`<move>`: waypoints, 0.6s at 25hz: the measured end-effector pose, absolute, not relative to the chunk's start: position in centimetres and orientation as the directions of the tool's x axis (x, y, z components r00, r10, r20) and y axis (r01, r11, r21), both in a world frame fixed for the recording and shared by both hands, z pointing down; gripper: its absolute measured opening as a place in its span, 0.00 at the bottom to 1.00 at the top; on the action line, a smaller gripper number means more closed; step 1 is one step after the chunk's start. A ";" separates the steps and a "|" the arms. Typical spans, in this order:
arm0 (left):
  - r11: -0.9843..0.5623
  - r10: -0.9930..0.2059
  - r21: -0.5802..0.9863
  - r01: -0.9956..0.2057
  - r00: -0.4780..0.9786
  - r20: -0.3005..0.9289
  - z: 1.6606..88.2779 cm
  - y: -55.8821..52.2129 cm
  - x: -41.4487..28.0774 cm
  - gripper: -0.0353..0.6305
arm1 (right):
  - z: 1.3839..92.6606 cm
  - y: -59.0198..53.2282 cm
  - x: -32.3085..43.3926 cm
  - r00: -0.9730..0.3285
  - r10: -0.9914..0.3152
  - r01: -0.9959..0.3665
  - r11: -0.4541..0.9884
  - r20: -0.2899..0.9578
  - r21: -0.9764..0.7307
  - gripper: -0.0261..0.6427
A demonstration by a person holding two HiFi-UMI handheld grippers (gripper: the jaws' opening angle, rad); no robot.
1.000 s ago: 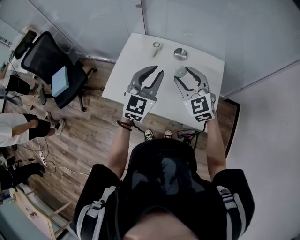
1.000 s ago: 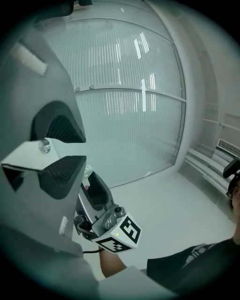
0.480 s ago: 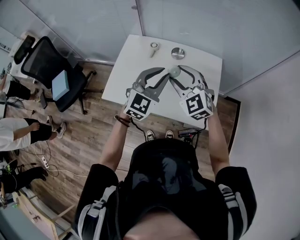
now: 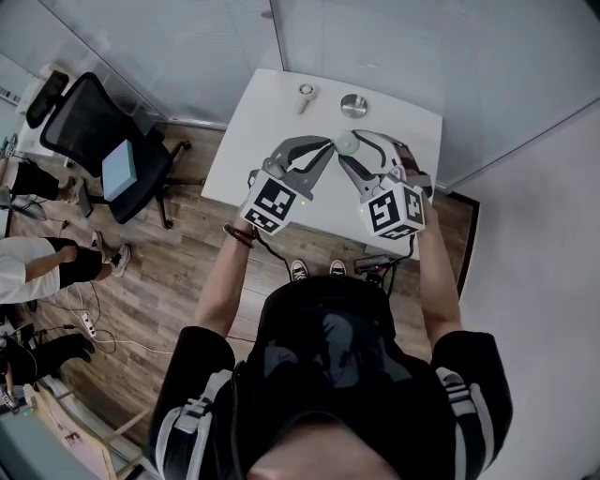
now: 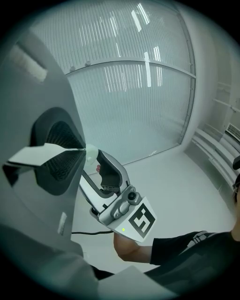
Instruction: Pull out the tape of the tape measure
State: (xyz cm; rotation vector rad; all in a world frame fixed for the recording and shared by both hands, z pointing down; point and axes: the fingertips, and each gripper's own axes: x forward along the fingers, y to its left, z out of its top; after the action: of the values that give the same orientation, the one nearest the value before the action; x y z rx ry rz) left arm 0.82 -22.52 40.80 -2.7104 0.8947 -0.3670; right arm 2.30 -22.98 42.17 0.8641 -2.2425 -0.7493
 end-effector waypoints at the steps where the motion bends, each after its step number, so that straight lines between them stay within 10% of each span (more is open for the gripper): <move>1: -0.775 -0.610 -0.323 -0.543 0.777 0.156 40.9 -22.6 0.8 0.07 | 42.2 -23.0 2.3 -0.597 -0.728 -0.378 0.626 0.337 0.682 0.36; 15: -0.733 -0.668 -0.288 -0.617 0.732 0.134 40.7 -24.1 -2.0 0.05 | 42.9 -23.9 3.5 -0.561 -0.754 -0.480 0.633 0.341 0.607 0.36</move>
State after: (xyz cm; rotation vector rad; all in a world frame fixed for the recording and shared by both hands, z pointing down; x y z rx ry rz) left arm -1.98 -24.07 40.70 -2.7107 1.0208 -0.3370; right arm 3.52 -23.95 42.93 0.9614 -2.2677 -0.6111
